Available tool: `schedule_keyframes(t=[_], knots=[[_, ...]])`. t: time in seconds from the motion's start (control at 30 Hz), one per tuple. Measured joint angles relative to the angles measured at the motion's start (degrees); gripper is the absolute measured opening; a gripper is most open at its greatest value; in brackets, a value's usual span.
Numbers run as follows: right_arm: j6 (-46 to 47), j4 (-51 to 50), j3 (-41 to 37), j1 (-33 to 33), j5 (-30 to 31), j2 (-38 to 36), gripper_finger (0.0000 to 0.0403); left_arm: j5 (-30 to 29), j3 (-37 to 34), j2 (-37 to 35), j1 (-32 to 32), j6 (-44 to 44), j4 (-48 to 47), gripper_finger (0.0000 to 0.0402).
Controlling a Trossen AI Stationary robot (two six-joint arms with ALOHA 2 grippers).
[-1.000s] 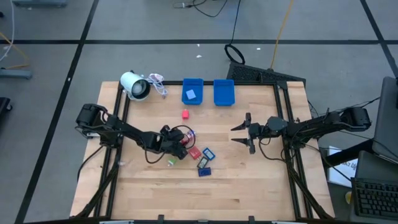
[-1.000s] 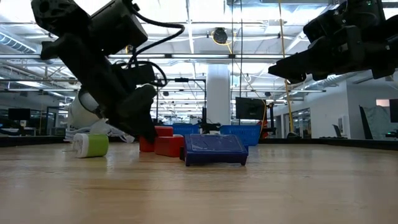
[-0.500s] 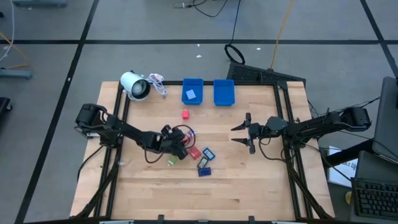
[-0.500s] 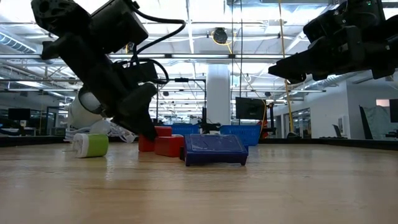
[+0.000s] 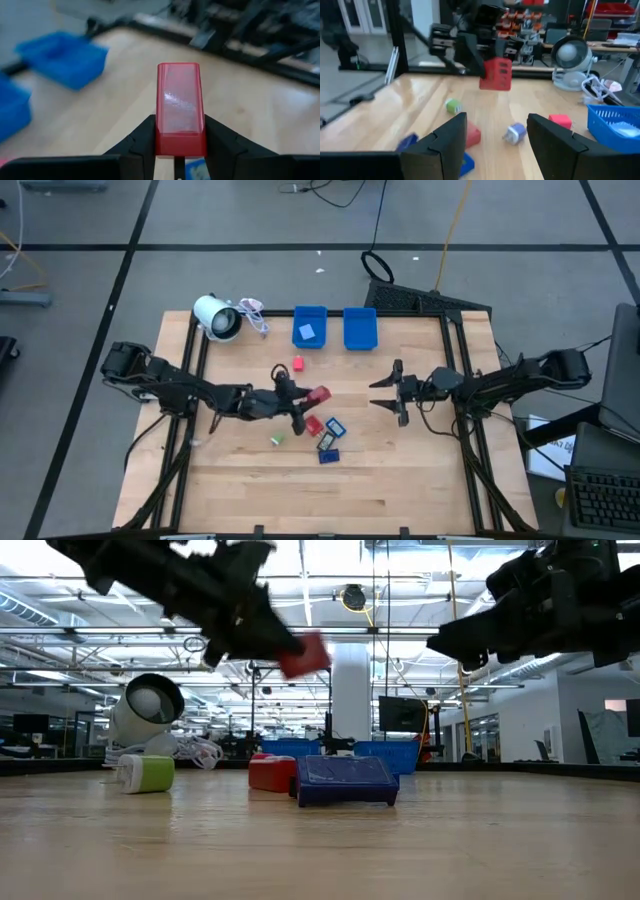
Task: Pick & Place Office items
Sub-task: Put the top red charger adapter into the left basket
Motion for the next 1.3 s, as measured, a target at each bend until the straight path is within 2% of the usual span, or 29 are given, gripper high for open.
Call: schedule_keyframes(t=[0.13, 0.27, 0.37, 0.6, 0.67, 0.77, 0.83, 0.93, 1.1, 1.3], knots=[[1.8, 4.4, 1.3, 0.0, 2.3, 4.4, 0.0196, 0.7, 0.0, 0.0, 0.0, 5.0, 6.3, 0.0124], [7.4, 4.9, 5.6, 0.0, 2.1, 9.5, 0.0199, 0.5, 0.0, 0.0, 0.0, 6.0, 6.6, 0.0134], [7.8, 4.8, 9.6, 0.0, 1.8, 13.5, 0.0208, 0.4, 0.0, 0.0, 0.0, 6.0, 6.6, 0.0128], [6.1, 4.9, 17.3, 0.0, -4.2, 20.4, 0.0227, 0.4, 0.0, 0.0, 0.0, 6.3, 6.6, 0.0124], [6.0, 4.8, 18.3, 0.0, -5.5, 21.5, 0.0228, -0.6, 0.0, 0.0, 0.0, 7.6, 6.4, 0.0126], [5.9, 4.7, 18.6, 0.0, -5.5, 22.2, 0.0227, -5.1, 0.0, -0.1, 0.7, 9.1, 6.8, 0.0130], [5.9, 4.3, 18.6, 0.0, -5.5, 22.2, 0.0225, -7.0, 0.0, -1.0, 2.1, 9.1, 6.6, 0.0128], [5.5, 3.4, 18.6, 0.0, -5.5, 22.2, 0.0223, -6.7, 0.0, -1.8, 5.0, 8.1, 6.4, 0.0124], [2.2, 2.4, 18.6, -0.5, -5.5, 22.2, 0.0222, -2.5, 0.0, -2.2, 10.9, 7.9, 6.6, 0.0124], [3.5, -3.1, 18.4, -3.1, -5.7, 20.2, 0.0222, 2.7, 0.0, -2.1, 17.9, 10.2, 5.7, 0.0124]])
